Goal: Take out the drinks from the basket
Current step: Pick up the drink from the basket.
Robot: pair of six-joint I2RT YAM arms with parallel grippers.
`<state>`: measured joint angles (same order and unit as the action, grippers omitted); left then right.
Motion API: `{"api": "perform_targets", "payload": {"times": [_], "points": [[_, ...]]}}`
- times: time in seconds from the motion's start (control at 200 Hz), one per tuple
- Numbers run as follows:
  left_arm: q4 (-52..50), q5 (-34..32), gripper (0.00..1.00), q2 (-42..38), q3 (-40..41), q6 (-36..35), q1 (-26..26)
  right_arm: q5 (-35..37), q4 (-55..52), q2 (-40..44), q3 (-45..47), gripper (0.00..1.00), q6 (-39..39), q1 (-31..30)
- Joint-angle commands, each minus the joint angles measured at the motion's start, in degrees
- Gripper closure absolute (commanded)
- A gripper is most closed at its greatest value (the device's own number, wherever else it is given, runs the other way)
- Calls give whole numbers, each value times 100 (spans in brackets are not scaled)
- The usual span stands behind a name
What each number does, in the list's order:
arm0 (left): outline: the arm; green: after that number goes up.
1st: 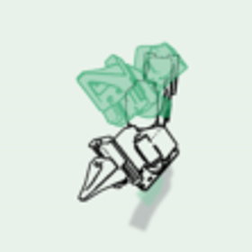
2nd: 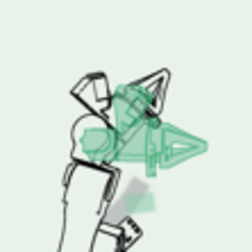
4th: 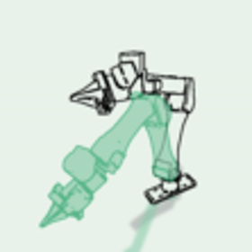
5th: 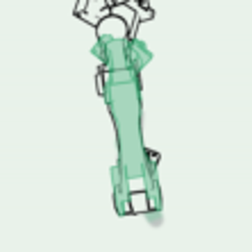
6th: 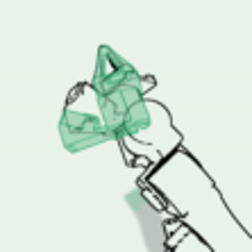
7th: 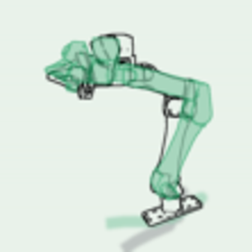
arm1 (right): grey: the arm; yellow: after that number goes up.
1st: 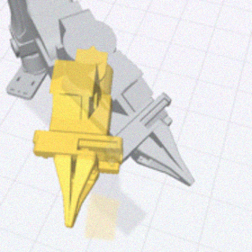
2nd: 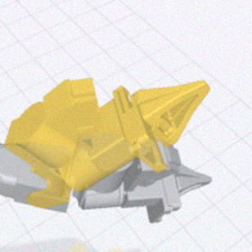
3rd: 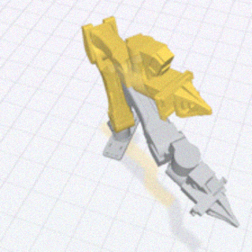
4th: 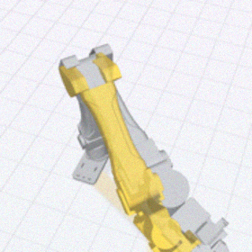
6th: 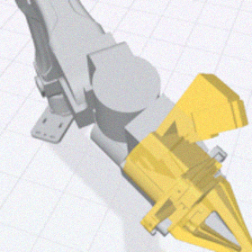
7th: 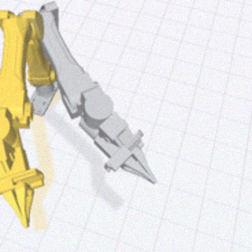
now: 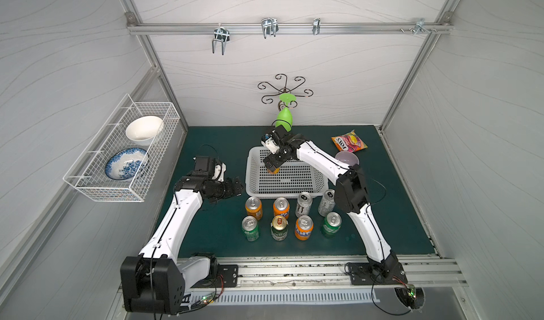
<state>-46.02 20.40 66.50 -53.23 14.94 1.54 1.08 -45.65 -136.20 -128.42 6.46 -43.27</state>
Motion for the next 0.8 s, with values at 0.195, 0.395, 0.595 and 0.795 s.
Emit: {"api": "perform_targets", "payload": {"times": [0.195,0.395,0.595,0.795], "points": [[84,81,2,17,-187,-92,-30,51,-6,-253,-209,15,-16,55],[84,82,2,3,-187,-92,-31,71,21,-353,-247,21,-15,55],[89,95,2,12,-187,-80,-31,129,34,-321,-260,31,-17,55],[93,103,2,12,-196,-83,-30,156,31,-104,-259,35,-4,49]]}}
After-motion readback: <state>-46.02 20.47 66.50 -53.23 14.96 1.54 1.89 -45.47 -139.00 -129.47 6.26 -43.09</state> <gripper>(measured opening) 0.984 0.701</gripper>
